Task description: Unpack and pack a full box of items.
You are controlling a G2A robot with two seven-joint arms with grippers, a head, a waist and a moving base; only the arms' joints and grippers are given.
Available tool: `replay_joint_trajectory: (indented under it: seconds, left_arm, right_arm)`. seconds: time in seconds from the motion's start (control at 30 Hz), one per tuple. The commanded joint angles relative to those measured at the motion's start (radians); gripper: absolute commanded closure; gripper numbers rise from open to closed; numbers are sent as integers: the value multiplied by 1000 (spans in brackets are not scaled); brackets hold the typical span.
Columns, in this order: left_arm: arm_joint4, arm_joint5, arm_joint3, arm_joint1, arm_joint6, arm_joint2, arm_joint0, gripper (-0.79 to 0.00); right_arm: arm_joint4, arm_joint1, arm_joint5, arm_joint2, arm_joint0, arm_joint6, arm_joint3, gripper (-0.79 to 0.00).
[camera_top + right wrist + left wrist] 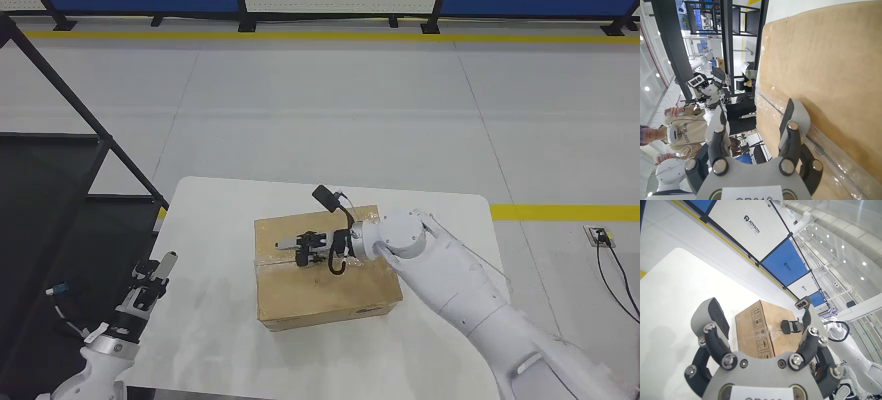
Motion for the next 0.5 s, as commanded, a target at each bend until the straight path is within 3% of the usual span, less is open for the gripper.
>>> replay_joint_trajectory:
  seconds: [0.0, 0.47]
  left_arm:
    - [-8, -2, 4, 3, -1, -5, 1, -785]
    - [-30, 0, 18, 20, -14, -9, -12, -785]
  right_arm:
    - [-6, -12, 7, -10, 7, 2, 11, -43]
    - [-99, -89, 46, -76, 36, -42, 53, -18]
